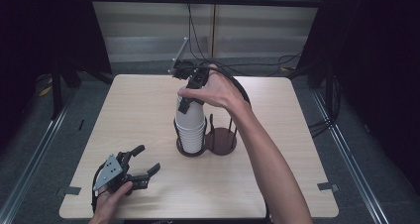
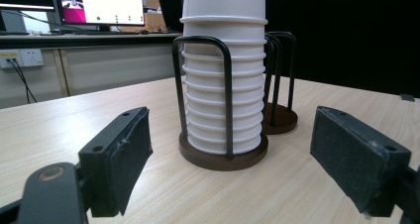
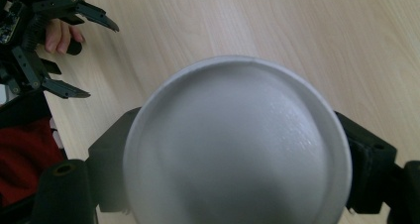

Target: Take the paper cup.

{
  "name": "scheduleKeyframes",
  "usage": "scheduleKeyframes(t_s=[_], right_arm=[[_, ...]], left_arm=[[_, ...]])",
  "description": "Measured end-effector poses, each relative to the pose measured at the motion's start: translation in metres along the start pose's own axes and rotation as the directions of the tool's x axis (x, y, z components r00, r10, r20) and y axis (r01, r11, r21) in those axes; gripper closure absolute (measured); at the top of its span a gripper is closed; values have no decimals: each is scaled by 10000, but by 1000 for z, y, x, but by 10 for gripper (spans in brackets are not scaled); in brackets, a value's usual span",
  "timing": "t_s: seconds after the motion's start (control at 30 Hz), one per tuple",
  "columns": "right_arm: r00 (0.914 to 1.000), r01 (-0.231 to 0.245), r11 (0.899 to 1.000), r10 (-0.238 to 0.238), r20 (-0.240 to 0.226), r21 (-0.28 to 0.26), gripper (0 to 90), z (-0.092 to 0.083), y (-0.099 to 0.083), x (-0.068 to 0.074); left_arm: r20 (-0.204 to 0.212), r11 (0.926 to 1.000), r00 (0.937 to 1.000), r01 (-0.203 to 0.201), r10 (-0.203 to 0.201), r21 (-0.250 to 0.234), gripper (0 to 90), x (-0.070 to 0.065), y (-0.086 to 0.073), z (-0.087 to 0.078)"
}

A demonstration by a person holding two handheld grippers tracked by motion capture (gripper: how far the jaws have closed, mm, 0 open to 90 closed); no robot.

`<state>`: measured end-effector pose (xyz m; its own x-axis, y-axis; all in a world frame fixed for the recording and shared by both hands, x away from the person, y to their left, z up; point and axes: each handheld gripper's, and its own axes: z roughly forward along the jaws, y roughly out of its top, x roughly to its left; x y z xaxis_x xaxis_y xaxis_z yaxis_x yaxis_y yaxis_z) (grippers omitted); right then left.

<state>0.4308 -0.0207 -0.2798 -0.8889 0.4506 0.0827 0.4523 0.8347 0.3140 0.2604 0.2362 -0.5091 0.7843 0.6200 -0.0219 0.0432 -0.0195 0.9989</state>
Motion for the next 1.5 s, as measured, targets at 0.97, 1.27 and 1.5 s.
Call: scheduleKeyframes(t_s=[0.97, 1.27, 1.5], right_arm=[[10000, -5, 9994, 1, -95, -355, 227, -27, 0, 1], [10000, -28, 9977, 25, -55, -680, 228, -41, -6, 1], [9999, -64, 9936, 74, 84, -1129, 229, -52, -10, 4]], left_arm=[[17, 9997, 9997, -236, 236, 71, 159, 2, 0, 0], [-43, 10000, 10000, -15, 15, 31, 159, 0, 0, 0], [-84, 9998, 9998, -189, 190, 39, 159, 1, 0, 0]])
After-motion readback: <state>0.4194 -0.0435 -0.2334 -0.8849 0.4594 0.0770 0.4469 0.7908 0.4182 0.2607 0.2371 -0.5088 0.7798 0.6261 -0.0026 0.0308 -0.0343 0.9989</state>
